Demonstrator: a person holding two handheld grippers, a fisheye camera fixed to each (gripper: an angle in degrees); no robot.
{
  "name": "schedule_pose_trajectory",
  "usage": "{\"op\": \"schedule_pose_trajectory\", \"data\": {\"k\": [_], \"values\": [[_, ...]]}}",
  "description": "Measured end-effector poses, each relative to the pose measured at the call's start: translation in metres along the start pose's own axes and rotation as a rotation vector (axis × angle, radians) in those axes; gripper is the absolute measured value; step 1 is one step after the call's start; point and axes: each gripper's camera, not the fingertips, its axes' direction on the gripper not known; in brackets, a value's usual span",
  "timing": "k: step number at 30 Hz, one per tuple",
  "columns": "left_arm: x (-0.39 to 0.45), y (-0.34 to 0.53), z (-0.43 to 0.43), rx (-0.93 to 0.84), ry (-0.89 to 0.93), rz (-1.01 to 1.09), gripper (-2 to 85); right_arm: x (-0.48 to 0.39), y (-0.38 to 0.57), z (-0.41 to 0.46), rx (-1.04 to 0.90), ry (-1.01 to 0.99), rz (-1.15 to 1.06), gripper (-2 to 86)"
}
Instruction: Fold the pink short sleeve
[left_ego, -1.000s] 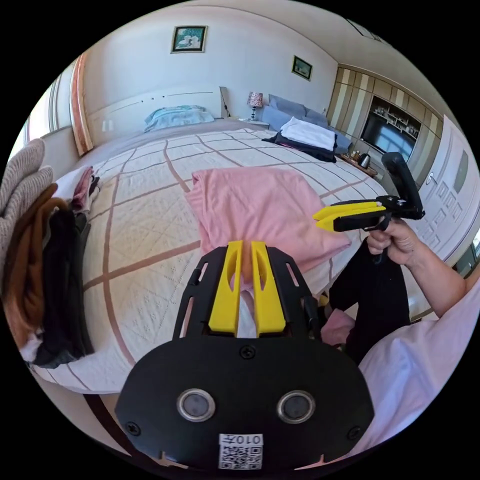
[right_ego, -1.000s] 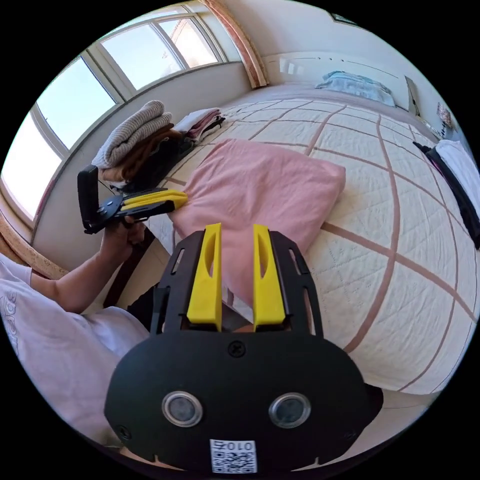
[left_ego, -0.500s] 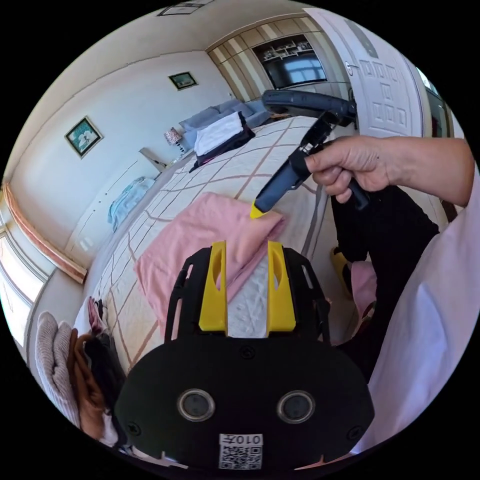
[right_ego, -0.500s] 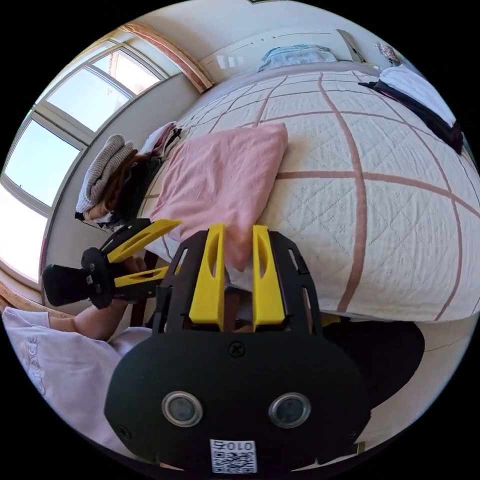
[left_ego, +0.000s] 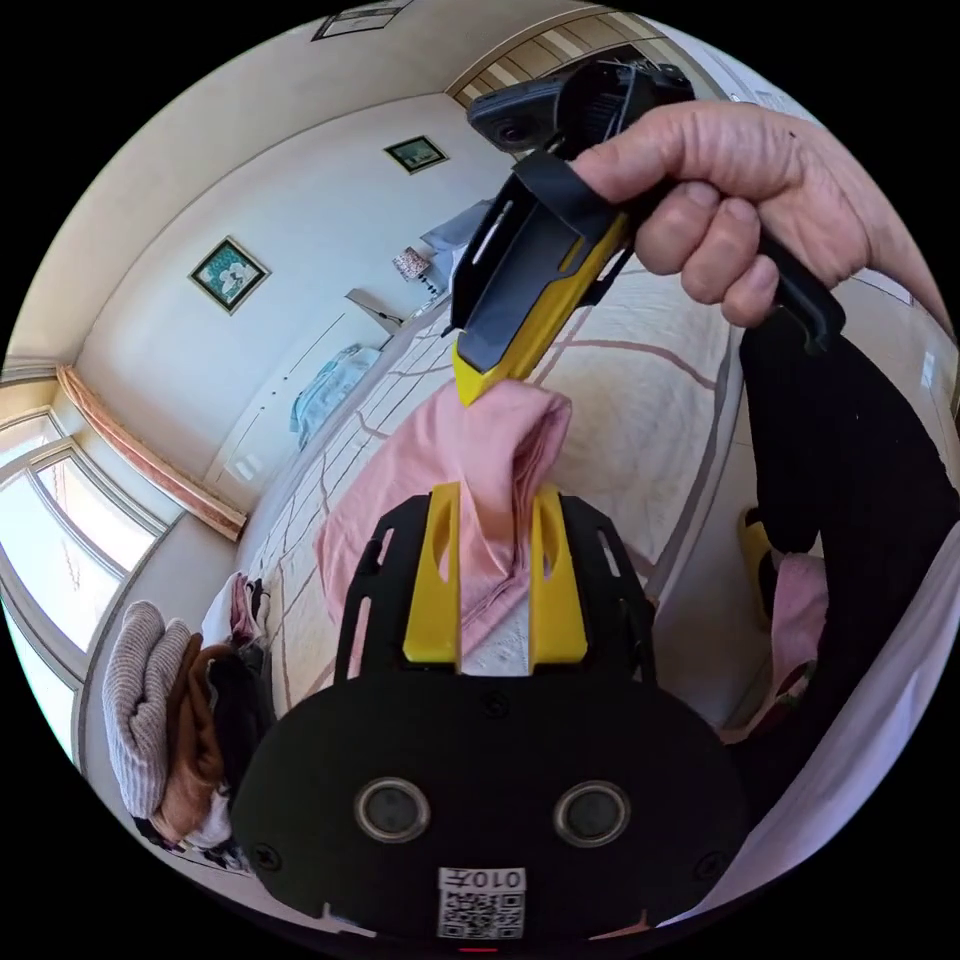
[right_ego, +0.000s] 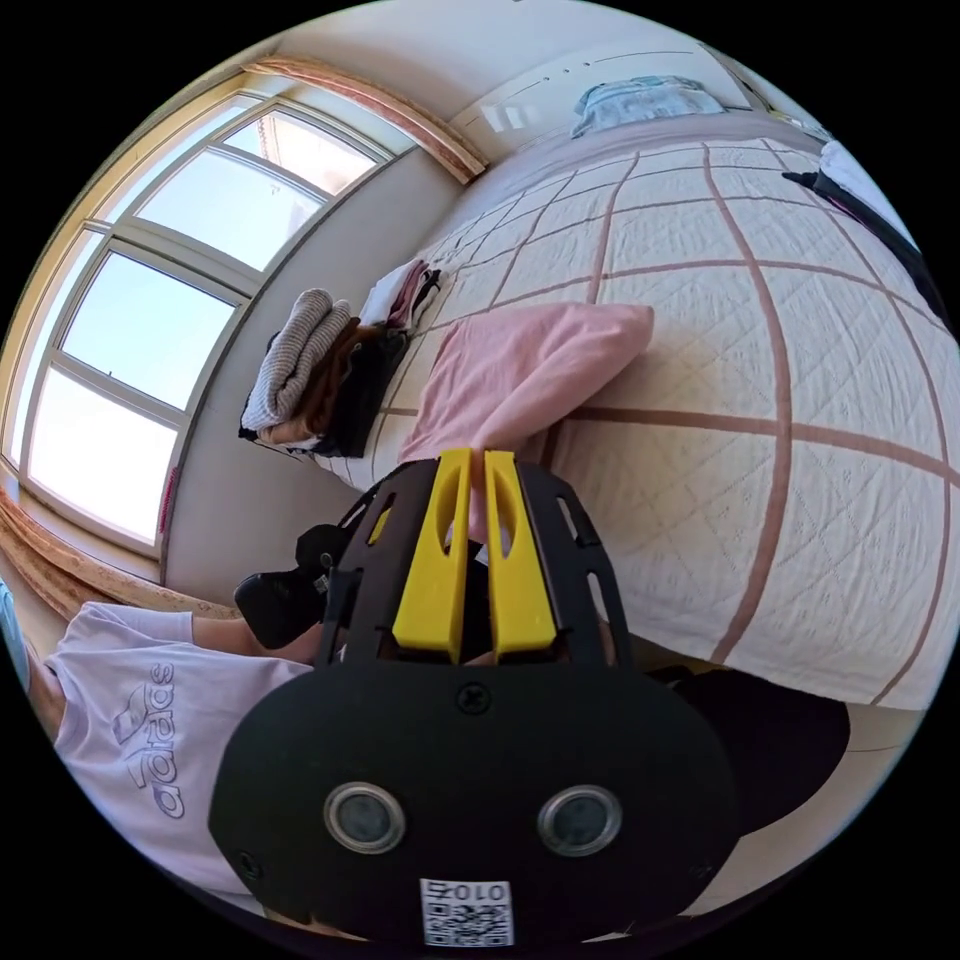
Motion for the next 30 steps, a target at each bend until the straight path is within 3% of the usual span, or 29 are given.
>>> {"op": "schedule_pose_trajectory", "data": {"k": [4,8,16,18,25,28,30], "values": [[-0.029,0.009,0.001,0.034,0.072,-0.074,4.5,0.024,0.005,-0.02,0.021,-0.038,0.024,10.0],[-0.053,0.019,0.001,0.058,0.08,-0.095,3.6,0.069,0.013,-0.029,0.01,-0.234,0.168,14.4],[-0.096,0.042,0.014,0.062,0.115,-0.132,6.7,0.101,-0.026,-0.004,-0.049,-0.362,0.233,8.3],[-0.122,0.059,0.009,0.057,0.218,-0.212,8.1,0.102,-0.032,-0.012,-0.053,-0.309,0.24,6.5],[-0.235,0.2,0.066,0.028,0.956,-0.897,13.4,0.095,-0.045,-0.048,-0.015,-0.351,0.145,5.7],[-0.264,0.241,0.104,0.162,1.138,-1.176,15.6,0.09,-0.049,-0.055,-0.026,-0.328,0.121,5.7],[-0.278,0.249,0.118,0.206,1.17,-1.238,16.8,0.093,-0.049,-0.06,-0.037,-0.312,0.123,5.6]]}}
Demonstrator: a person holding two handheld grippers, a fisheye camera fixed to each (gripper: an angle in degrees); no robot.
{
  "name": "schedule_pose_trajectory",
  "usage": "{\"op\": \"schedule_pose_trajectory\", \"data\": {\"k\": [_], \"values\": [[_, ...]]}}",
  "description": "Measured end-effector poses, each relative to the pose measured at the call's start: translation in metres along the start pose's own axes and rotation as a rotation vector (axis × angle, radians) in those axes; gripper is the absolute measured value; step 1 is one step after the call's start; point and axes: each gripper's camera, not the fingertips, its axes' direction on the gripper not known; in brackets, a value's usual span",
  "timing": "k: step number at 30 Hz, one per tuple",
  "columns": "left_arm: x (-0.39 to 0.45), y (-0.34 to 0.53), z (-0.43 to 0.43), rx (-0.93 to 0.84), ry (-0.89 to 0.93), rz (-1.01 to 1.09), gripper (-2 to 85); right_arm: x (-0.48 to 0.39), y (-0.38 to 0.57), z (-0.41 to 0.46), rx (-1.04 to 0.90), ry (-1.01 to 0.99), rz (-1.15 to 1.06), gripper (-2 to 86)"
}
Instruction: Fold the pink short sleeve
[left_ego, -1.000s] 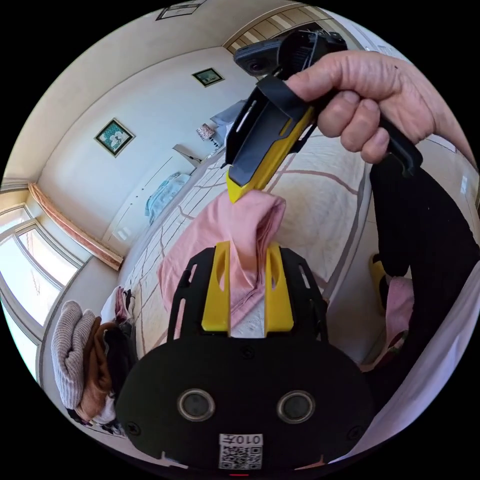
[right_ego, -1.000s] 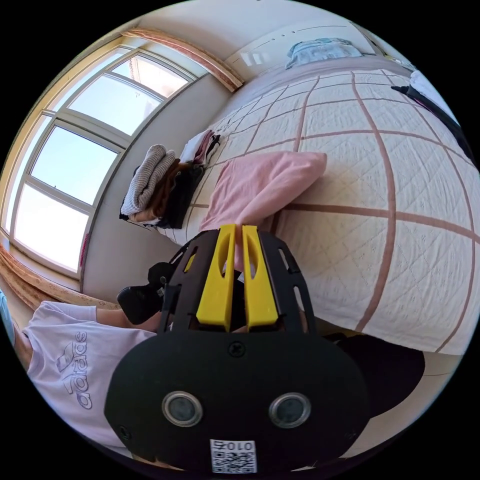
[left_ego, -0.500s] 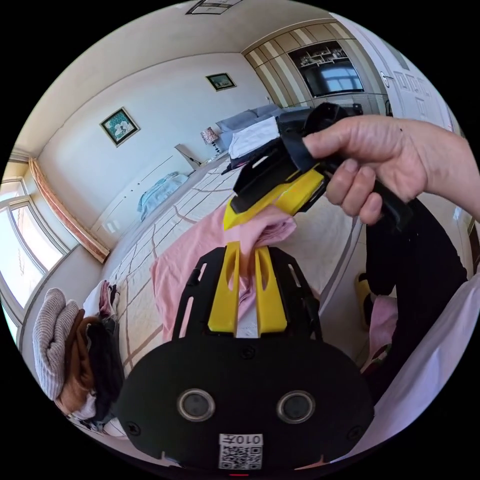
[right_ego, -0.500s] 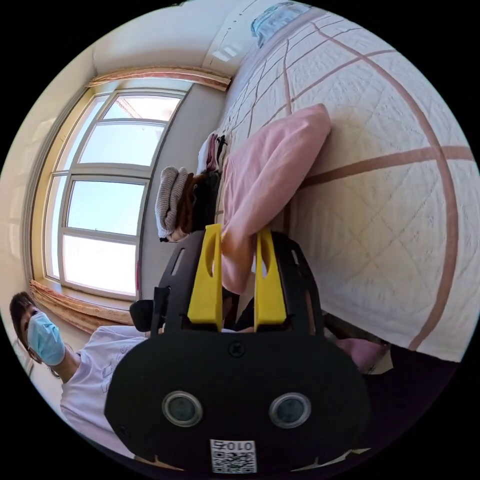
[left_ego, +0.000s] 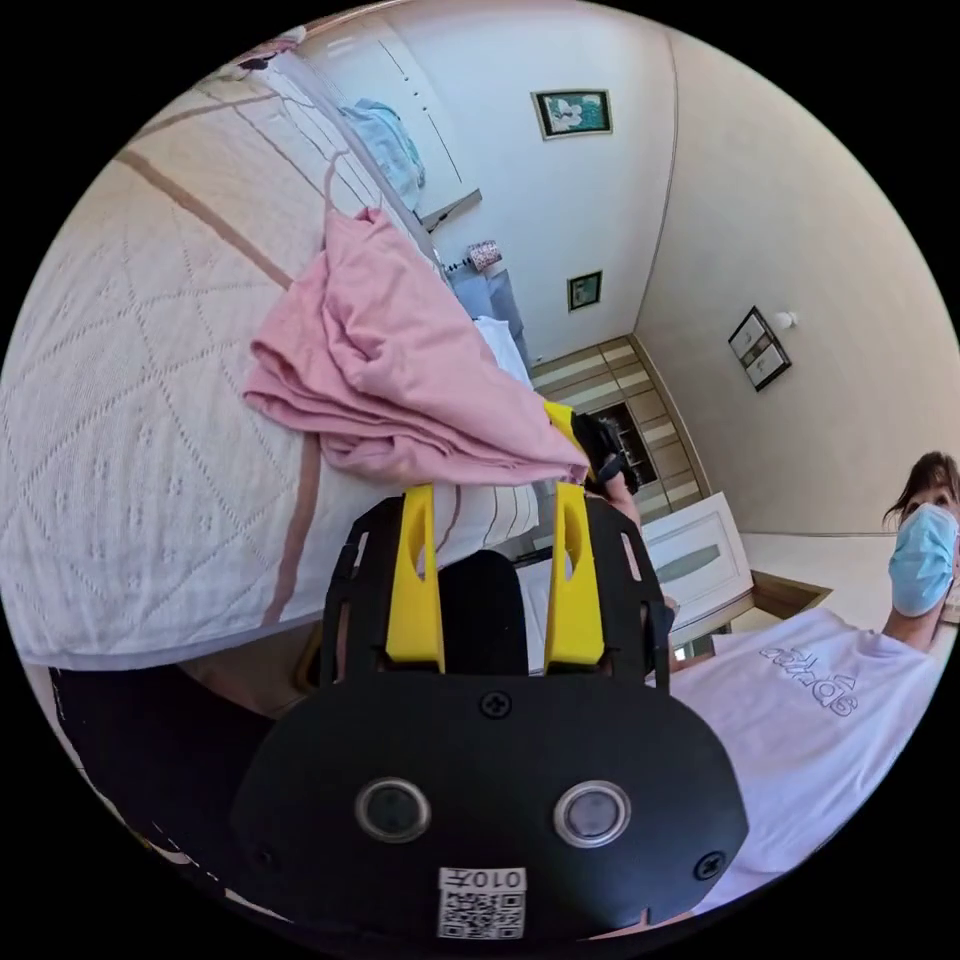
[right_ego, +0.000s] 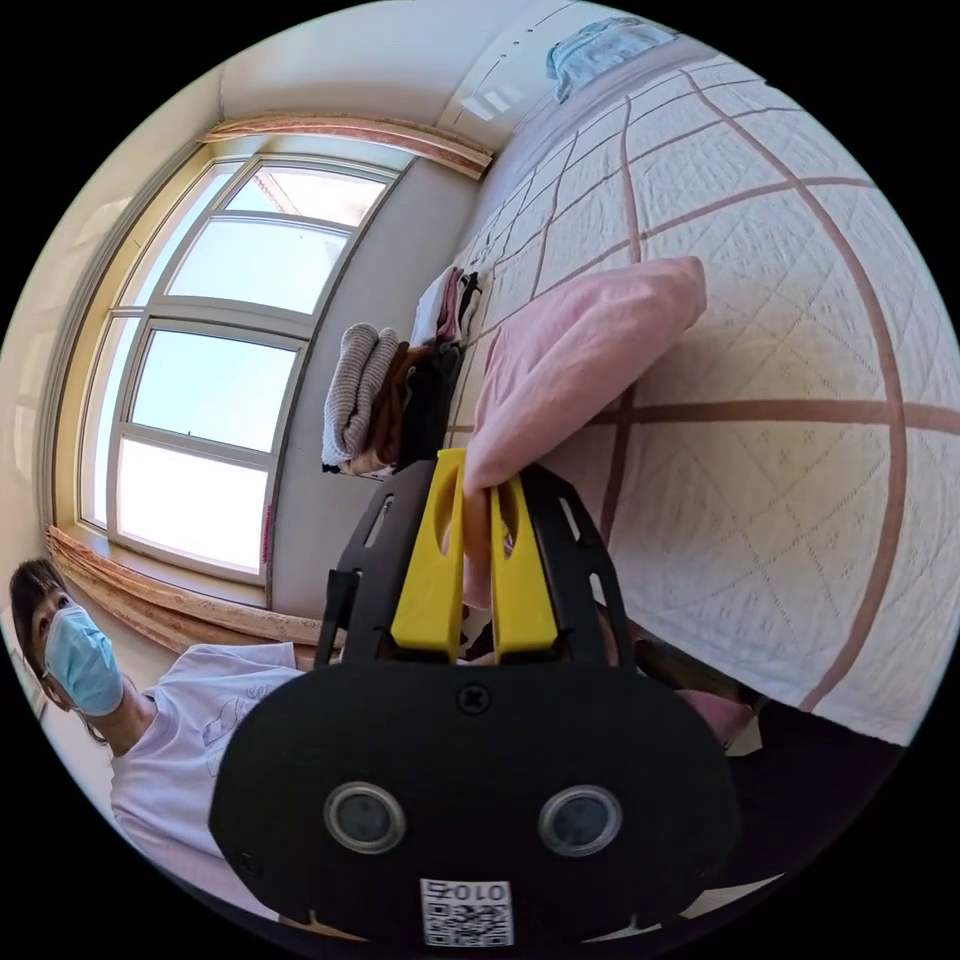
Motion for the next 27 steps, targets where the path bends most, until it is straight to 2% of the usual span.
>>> {"op": "schedule_pose_trajectory", "data": {"k": [5,15,21,27], "values": [[-0.02,-0.025,-0.023,0.111,0.048,-0.074,18.9,0.01,0.002,-0.013,0.001,0.007,0.011,5.6],[-0.042,-0.056,-0.042,0.11,0.002,-0.16,18.9,0.028,0.007,-0.036,0.002,-0.007,0.026,5.4],[-0.058,-0.065,-0.047,0.141,-0.031,-0.229,14.2,0.055,0.019,-0.042,-0.008,-0.012,0.073,5.4],[-0.04,-0.073,-0.051,0.162,-0.165,-0.152,9.0,0.071,0.03,-0.041,0.039,-0.054,0.118,5.2]]}}
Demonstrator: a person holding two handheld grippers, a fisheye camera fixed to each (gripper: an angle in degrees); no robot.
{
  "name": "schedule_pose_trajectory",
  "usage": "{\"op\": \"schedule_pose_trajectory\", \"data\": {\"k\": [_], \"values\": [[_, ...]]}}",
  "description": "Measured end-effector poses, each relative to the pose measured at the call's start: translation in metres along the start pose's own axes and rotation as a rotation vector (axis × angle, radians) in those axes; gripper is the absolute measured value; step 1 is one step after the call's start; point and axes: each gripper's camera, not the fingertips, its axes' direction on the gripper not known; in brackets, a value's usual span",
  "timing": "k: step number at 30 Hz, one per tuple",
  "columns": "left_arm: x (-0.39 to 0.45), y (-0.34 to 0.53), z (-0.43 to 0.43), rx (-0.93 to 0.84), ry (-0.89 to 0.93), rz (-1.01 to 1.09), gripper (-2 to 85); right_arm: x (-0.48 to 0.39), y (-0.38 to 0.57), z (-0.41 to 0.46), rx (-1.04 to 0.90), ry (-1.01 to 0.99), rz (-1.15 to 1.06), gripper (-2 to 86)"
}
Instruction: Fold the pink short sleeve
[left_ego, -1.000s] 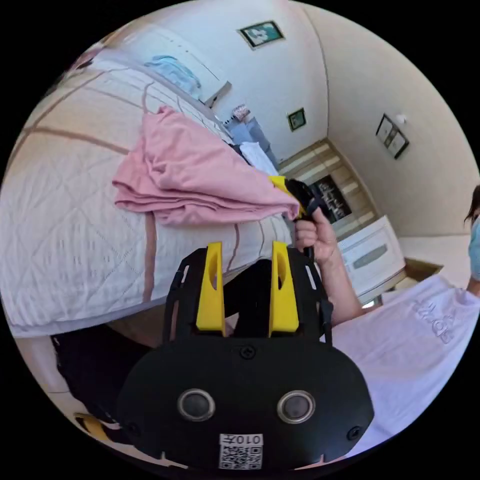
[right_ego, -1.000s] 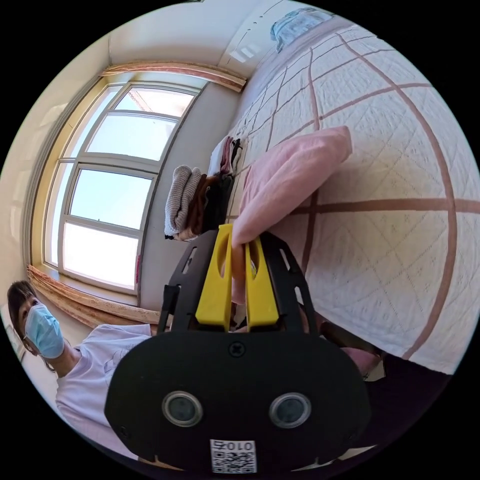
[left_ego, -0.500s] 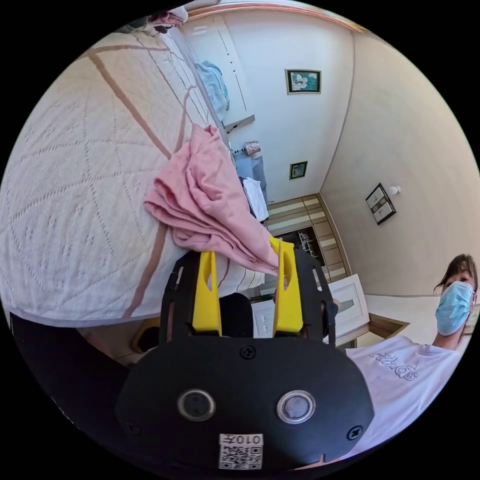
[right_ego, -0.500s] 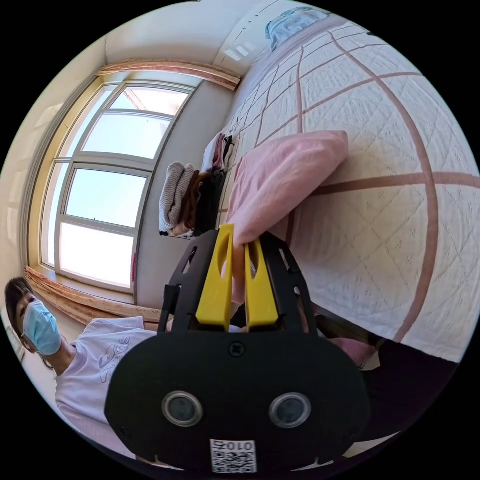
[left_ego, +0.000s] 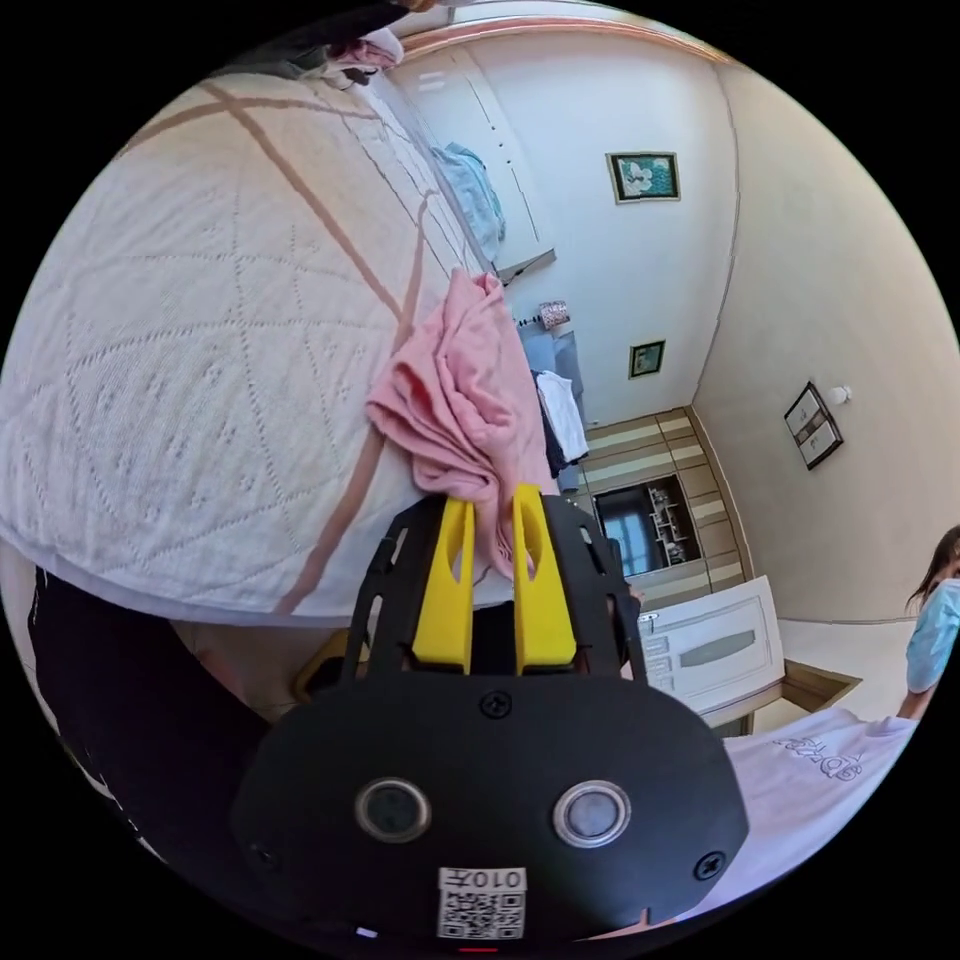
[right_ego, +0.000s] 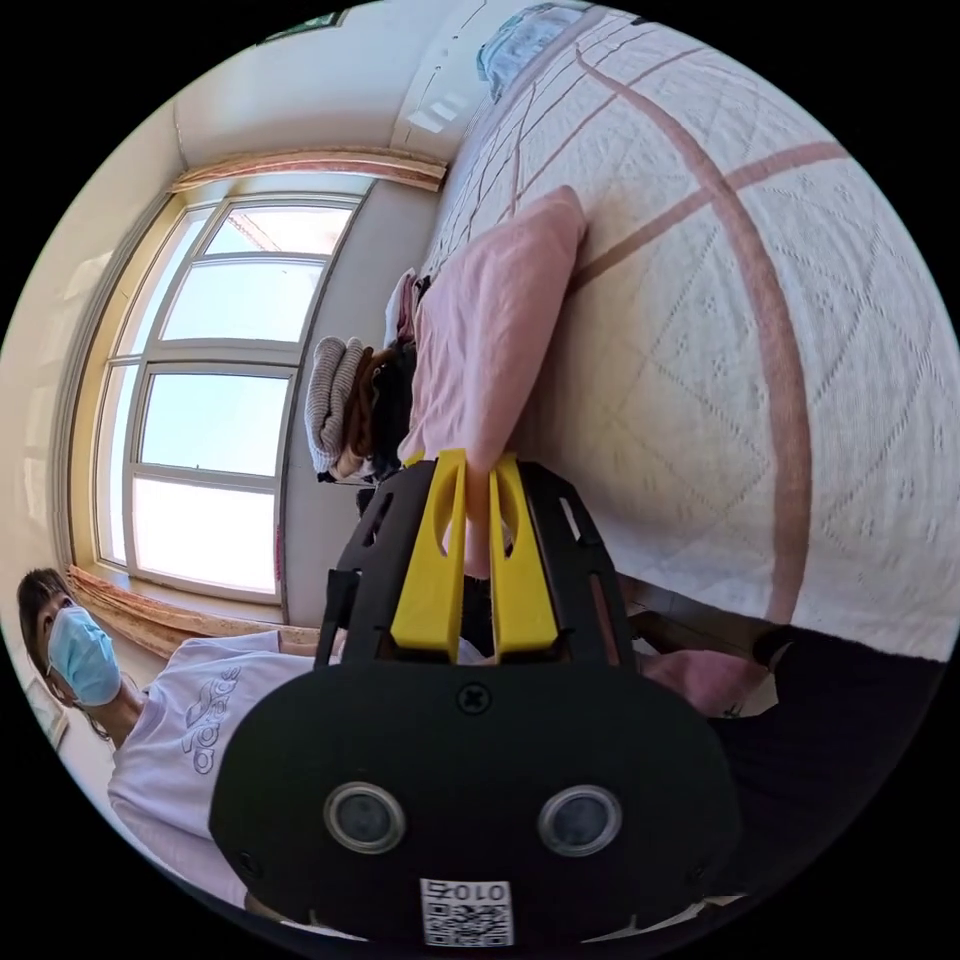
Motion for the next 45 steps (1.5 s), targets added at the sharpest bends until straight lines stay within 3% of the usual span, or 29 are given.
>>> {"op": "schedule_pose_trajectory", "data": {"k": [8,22,27,30,36,39,41,43,45], "values": [[0.061,-0.02,-0.009,-0.03,-0.14,0.251,7.8,-0.039,-0.011,-0.007,-0.008,0.056,-0.091,4.7],[0.141,-0.081,-0.028,-0.004,0.05,0.259,7.8,-0.166,-0.049,-0.045,0.051,0.07,-0.327,4.7],[0.145,-0.144,-0.01,-0.01,0.011,0.23,7.7,-0.188,-0.146,-0.025,0.012,0.131,-0.314,4.8],[0.162,-0.216,0.002,0.01,-0.019,0.266,7.7,-0.212,-0.228,-0.022,0.031,0.071,-0.343,4.8],[0.208,-0.339,-0.011,0.166,-0.076,0.509,7.9,-0.266,-0.357,0.03,0.068,0.117,-0.582,4.6],[0.152,-0.363,0.003,0.187,-0.217,0.322,7.6,-0.216,-0.423,0.117,-0.105,0.276,-0.422,4.7],[0.077,-0.365,0.028,0.104,-0.38,0.077,7.4,-0.17,-0.442,0.171,-0.249,0.312,-0.229,4.8],[0.028,-0.351,0.036,0.065,-0.399,-0.114,7.2,-0.14,-0.441,0.208,-0.333,0.349,-0.152,4.8],[0.002,-0.334,0.035,0.086,-0.328,-0.186,7.0,-0.126,-0.431,0.214,-0.284,0.27,-0.135,4.8]]}}
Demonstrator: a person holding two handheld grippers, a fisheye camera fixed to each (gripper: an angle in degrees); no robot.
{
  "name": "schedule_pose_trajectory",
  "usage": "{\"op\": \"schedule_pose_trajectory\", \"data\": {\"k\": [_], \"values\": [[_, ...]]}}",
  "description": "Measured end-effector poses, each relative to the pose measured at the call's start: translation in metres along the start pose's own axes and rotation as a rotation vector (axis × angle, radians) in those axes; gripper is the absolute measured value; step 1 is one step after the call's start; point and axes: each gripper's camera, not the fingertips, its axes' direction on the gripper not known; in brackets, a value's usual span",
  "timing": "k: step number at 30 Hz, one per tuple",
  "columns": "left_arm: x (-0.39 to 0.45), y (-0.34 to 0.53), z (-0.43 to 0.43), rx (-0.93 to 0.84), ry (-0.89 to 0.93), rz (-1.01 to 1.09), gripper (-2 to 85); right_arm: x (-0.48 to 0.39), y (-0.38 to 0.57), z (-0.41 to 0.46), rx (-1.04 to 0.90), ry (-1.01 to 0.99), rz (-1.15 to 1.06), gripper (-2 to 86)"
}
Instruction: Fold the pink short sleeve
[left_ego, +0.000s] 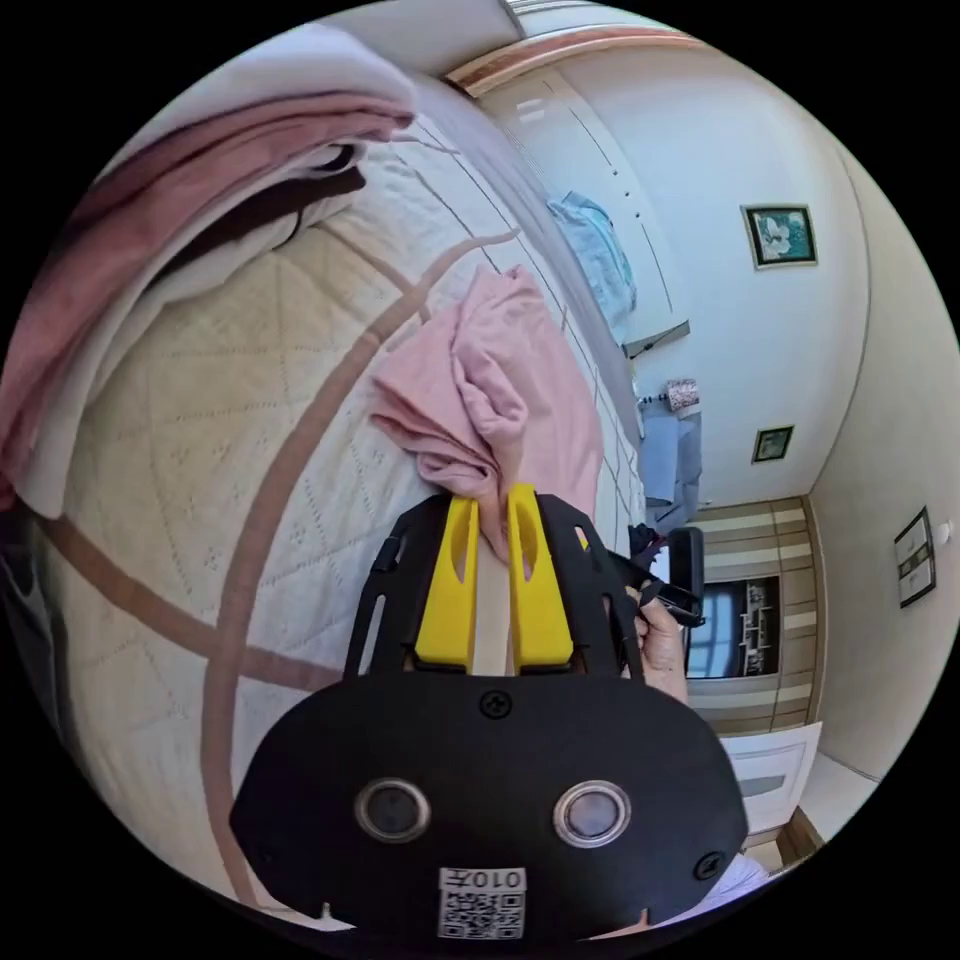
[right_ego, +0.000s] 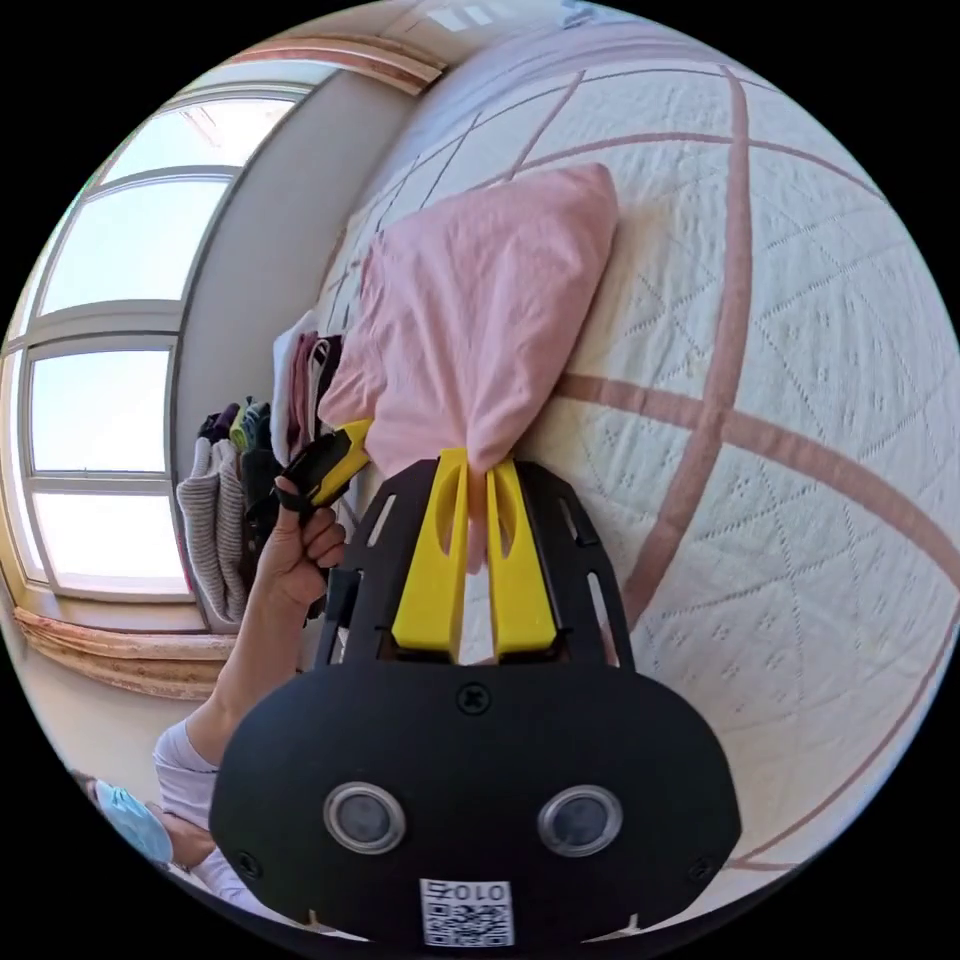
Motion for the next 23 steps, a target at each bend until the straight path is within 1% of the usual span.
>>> {"op": "schedule_pose_trajectory", "data": {"k": [1,3,5,9,10,11,12,13,14,15,16,17,18,19,20,21,23], "values": [[-0.005,0.006,-0.001,0.018,0.052,-0.003,6.8,0.002,0.002,0.0,0.008,-0.031,0.0,4.8],[-0.001,0.012,-0.003,0.008,0.057,0.022,6.4,0.006,0.006,0.002,0.012,-0.086,-0.004,4.8],[0.007,0.025,-0.01,0.014,0.045,0.03,5.6,-0.001,0.009,0.001,0.017,-0.065,-0.023,4.8],[0.024,0.069,-0.041,0.088,0.064,0.089,3.7,-0.049,0.039,-0.01,0.065,0.24,-0.156,4.6],[0.035,0.091,-0.051,0.094,0.111,0.155,2.8,-0.056,0.048,-0.014,0.085,0.283,-0.183,4.4],[0.053,0.118,-0.06,0.082,0.15,0.267,1.9,-0.069,0.071,-0.026,0.143,0.38,-0.224,4.1],[0.063,0.134,-0.064,0.07,0.165,0.331,1.5,-0.079,0.1,-0.041,0.217,0.475,-0.255,3.9],[0.085,0.167,-0.07,0.016,0.202,0.463,0.8,-0.084,0.116,-0.051,0.264,0.52,-0.268,3.9],[0.107,0.203,-0.077,-0.055,0.237,0.612,0.4,-0.089,0.152,-0.072,0.377,0.609,-0.271,4.1],[0.117,0.222,-0.081,-0.086,0.235,0.681,0.3,-0.089,0.19,-0.094,0.497,0.704,-0.253,4.4],[0.135,0.263,-0.089,-0.144,0.193,0.815,0.1,-0.088,0.209,-0.106,0.551,0.754,-0.238,4.6],[0.15,0.304,-0.094,-0.198,0.124,0.94,0.0,-0.082,0.243,-0.13,0.64,0.845,-0.183,5.1],[0.154,0.323,-0.096,-0.22,0.084,0.992,0.0,-0.072,0.274,-0.156,0.706,0.906,-0.113,5.7],[0.159,0.359,-0.098,-0.254,-0.009,1.068,-0.1,-0.065,0.288,-0.17,0.731,0.932,-0.078,6.0],[0.159,0.39,-0.097,-0.288,-0.101,1.098,-0.1,-0.05,0.314,-0.196,0.786,0.977,0.009,6.8],[0.158,0.403,-0.096,-0.302,-0.13,1.104,-0.1,-0.032,0.337,-0.22,0.828,1.018,0.093,7.4],[0.153,0.443,-0.098,-0.324,-0.171,1.099,-0.1,-0.005,0.364,-0.25,0.871,1.038,0.179,8.1]]}}
